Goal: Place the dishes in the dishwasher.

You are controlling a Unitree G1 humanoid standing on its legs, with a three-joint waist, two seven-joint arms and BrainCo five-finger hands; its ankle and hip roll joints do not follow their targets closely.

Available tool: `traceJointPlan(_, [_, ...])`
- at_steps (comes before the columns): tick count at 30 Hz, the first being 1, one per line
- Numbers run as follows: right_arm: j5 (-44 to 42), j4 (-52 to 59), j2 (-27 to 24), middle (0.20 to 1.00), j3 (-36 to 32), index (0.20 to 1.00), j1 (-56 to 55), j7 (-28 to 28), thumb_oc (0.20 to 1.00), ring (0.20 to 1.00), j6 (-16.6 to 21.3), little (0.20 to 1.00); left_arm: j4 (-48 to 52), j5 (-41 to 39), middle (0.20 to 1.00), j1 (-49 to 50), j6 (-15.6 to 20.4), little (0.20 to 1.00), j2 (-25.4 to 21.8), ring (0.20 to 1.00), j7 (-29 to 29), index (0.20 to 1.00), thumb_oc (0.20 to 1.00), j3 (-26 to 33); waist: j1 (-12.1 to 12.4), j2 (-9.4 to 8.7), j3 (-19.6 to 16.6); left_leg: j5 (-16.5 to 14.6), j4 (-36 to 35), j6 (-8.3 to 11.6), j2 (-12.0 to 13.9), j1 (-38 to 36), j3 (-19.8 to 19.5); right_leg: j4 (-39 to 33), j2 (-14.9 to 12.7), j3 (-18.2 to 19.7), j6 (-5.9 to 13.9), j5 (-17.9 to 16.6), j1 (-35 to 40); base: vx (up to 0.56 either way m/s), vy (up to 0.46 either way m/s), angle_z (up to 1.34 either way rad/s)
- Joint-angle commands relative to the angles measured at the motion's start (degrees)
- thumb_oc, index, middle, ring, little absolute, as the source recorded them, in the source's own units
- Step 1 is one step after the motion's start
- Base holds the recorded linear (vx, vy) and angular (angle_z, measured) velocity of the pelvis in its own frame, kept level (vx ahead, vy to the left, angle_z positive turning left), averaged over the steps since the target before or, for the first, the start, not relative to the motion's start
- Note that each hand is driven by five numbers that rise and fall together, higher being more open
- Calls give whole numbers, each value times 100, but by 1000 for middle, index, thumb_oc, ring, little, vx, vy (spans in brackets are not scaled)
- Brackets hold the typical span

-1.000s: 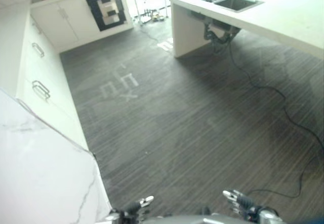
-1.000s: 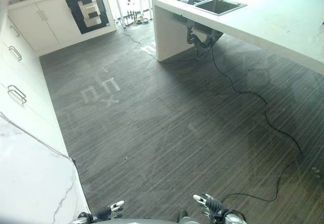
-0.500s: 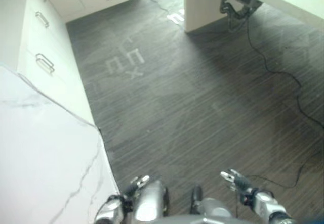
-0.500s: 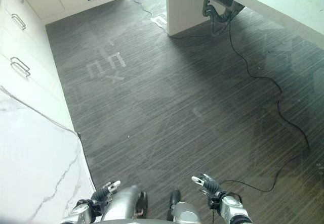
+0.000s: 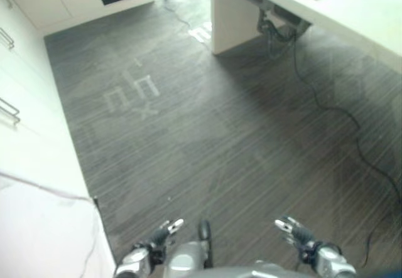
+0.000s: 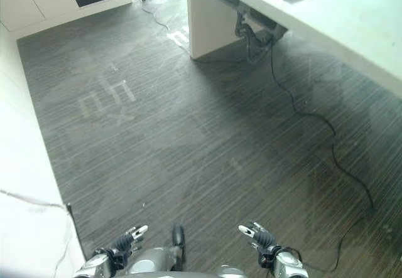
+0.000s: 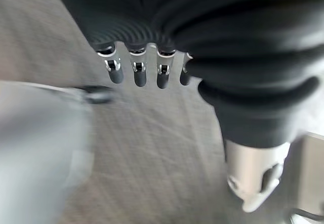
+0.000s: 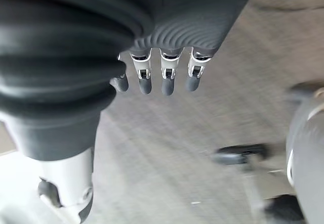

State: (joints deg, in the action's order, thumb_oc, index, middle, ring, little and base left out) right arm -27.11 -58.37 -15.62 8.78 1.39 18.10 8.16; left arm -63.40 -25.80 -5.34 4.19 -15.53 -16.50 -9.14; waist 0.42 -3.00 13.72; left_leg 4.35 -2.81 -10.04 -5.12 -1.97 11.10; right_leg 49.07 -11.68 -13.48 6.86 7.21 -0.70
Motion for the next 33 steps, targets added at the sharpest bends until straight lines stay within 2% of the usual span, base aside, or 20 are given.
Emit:
traceJointPlan(1, [-39, 281, -277, 1000, 183, 1000, 79, -60, 1000, 1000, 236, 1000, 368, 47, 1000, 178, 205, 1000, -1, 1000, 126, 1000, 1000, -187, -41, 431, -33, -988, 835, 410, 430, 426, -41, -754, 449, 15, 2, -309, -180, 265, 125, -4])
traceJointPlan(3, [-160, 440, -344, 1000, 221, 1000, 28, -143, 1000, 1000, 247, 1000, 479, -83, 1000, 133, 144, 1000, -52, 1000, 44, 1000, 1000, -111, -272, 397, 83, -1131, 864, 423, 299, 135, -231, -1498, 806, -33, -149, -138, -616, 395, 26, -4])
traceJointPlan(4, [-189, 490, -379, 1000, 205, 1000, 12, -136, 1000, 1000, 229, 1000, 535, -132, 1000, 85, 98, 1000, -72, 1000, 18, 1000, 1000, -88, -364, 349, 129, -1256, 911, 417, 217, 12, -317, -2060, 780, -75, -178, -200, -758, 510, -26, 38])
traceJointPlan(6, [-200, 445, -458, 1000, 142, 1000, 19, -62, 1000, 1000, 240, 1000, 556, -67, 1000, 43, 144, 1000, -54, 1000, -35, 1000, 1000, -95, -583, 213, 208, -1653, 939, 435, 7, -392, -562, -3477, 535, 4, 43, -812, -1192, 563, -77, 65])
traceJointPlan(8, [-112, 343, -459, 1000, 16, 1000, 1, 5, 1000, 1000, 212, 1000, 472, 38, 1000, 71, 252, 1000, 17, 1000, -64, 1000, 1000, -210, -727, 181, 164, -1985, 873, 465, -99, -811, -867, -3962, 371, 158, 233, -1363, -1494, 771, -164, 82])
traceJointPlan(10, [-177, 160, -446, 1000, -22, 1000, 78, -33, 1000, 1000, 108, 1000, 348, 269, 1000, 129, 409, 1000, 151, 1000, 5, 1000, 1000, -365, -750, 263, 0, -2123, 1077, 617, -23, -1110, -1015, -3791, 482, 135, 37, -1143, -1410, 761, -248, 76])
traceJointPlan(11, [-234, 97, -434, 1000, 3, 1000, 113, -83, 1000, 1000, 73, 1000, 346, 290, 1000, 130, 387, 1000, 201, 1000, 97, 1000, 1000, -394, -764, 313, -65, -2013, 1234, 704, 52, -1148, -1051, -3743, 574, 210, -67, -995, -1319, 666, -303, 33])
traceJointPlan(12, [-280, -168, -401, 1000, 90, 1000, 229, -91, 1000, 1000, 131, 1000, 215, 176, 1000, 103, 378, 1000, 258, 1000, 130, 1000, 1000, -398, -763, 474, -234, -1218, 1942, 1102, 306, -1224, -1122, -3591, 818, 134, -382, -600, -1078, 712, -335, 30])
traceJointPlan(13, [-173, -172, -426, 1000, 149, 1000, 246, -77, 1000, 1000, 148, 1000, 192, 218, 1000, 106, 435, 1000, 264, 1000, 74, 1000, 1000, -369, -727, 487, -293, -686, 2630, 1299, 353, -1047, -1097, -3595, 896, 64, -537, -429, -891, 879, -441, 44])
traceJointPlan(14, [-84, -93, -511, 1000, 264, 1000, 222, -126, 1000, 1000, 106, 1000, 230, 220, 1000, 130, 493, 1000, 283, 1000, 80, 1000, 1000, -285, -597, 351, -297, -258, 4519, 1402, 289, -290, -1027, -3595, 880, 6, -785, -188, -535, 659, -406, 27])
traceJointPlan(15, [-97, -118, -550, 1000, 265, 1000, 218, -93, 1000, 1000, 95, 1000, 273, 192, 1000, 121, 435, 1000, 258, 1000, 54, 1000, 1000, -230, -517, 226, -247, -237, 5478, 1362, 531, 463, -800, -3637, 882, -9, -910, -23, -195, 848, -409, -13])
traceJointPlan(16, [-134, -170, -550, 1000, 298, 1000, 293, -9, 1000, 1000, 76, 1000, 348, 326, 1000, 74, 436, 1000, 189, 1000, -10, 1000, 1000, -219, -320, 172, -103, -623, 5057, 1049, 748, 1285, -435, -3847, 1017, 110, -920, 145, 358, 794, -146, -57])
traceJointPlan(17, [-60, -245, -489, 1000, 324, 1000, 372, 10, 1000, 1000, 76, 1000, 307, 394, 1000, 73, 523, 1000, 187, 1000, 17, 1000, 1000, -256, -235, 197, -47, -797, 3515, 940, 758, 1216, -209, -3947, 1078, 220, -808, 183, 526, 850, 90, -71])
traceJointPlan(19, [-80, -455, -407, 1000, 413, 1000, 452, -54, 1000, 1000, 122, 1000, 140, 253, 1000, 121, 623, 1000, 212, 1000, 14, 1000, 1000, -277, -75, 298, -23, -583, 1291, 1082, 730, 1061, -497, -4168, 1206, 451, -600, 287, 831, 792, 293, -125])
traceJointPlan(20, [-116, -585, -393, 1000, 456, 1000, 472, -43, 1000, 1000, 174, 1000, 86, 298, 1000, 166, 666, 1000, 240, 1000, 0, 1000, 1000, -250, 36, 348, -39, -222, 821, 1241, 866, 1155, -757, -4278, 1263, 611, -568, 326, 962, 883, 332, -223])
traceJointPlan(21, [-82, -708, -402, 1000, 449, 1000, 469, 9, 1000, 1000, 238, 1000, 52, 351, 1000, 228, 705, 1000, 258, 1000, 3, 1000, 1000, -246, 153, 362, -18, 138, 679, 1371, 1027, 1431, -875, -4368, 1255, 743, -532, 435, 1230, 810, 392, -250])
traceJointPlan(24, [-335, -746, -397, 1000, 269, 1000, 429, 5, 1000, 1000, 152, 1000, 74, 391, 1000, 267, 604, 1000, 205, 1000, 76, 1000, 1000, -152, 231, 323, -139, -274, 1068, 1088, 751, 1408, -954, -3900, 998, 873, -340, 705, 1350, 660, 488, -140])
traceJointPlan(29, [-350, -650, -302, 1000, 10, 1000, 222, -78, 1000, 1000, 241, 1000, -73, 379, 1000, 113, 696, 1000, -31, 1000, 128, 1000, 1000, -381, 33, 368, -251, -694, 778, 518, 310, 770, -980, -1640, 843, 926, -24, -248, 528, 284, 329, 29])
traceJointPlan(31, [-306, -636, -266, 1000, 22, 1000, 168, -82, 1000, 1000, 245, 1000, -82, 304, 1000, 76, 666, 1000, -74, 1000, 203, 1000, 1000, -354, 19, 401, -250, -769, 658, 417, 231, 556, -927, -1057, 764, 705, 47, -438, 193, 191, 263, 6])
traceJointPlan(33, [-261, -749, -253, 1000, 37, 1000, 228, -95, 1000, 1000, 356, 1000, -65, 209, 1000, 56, 717, 1000, -80, 1000, 176, 1000, 1000, -245, 13, 510, -101, -861, 394, 411, 255, 85, -779, -1265, 517, 123, -69, -264, -427, 152, 179, -26])
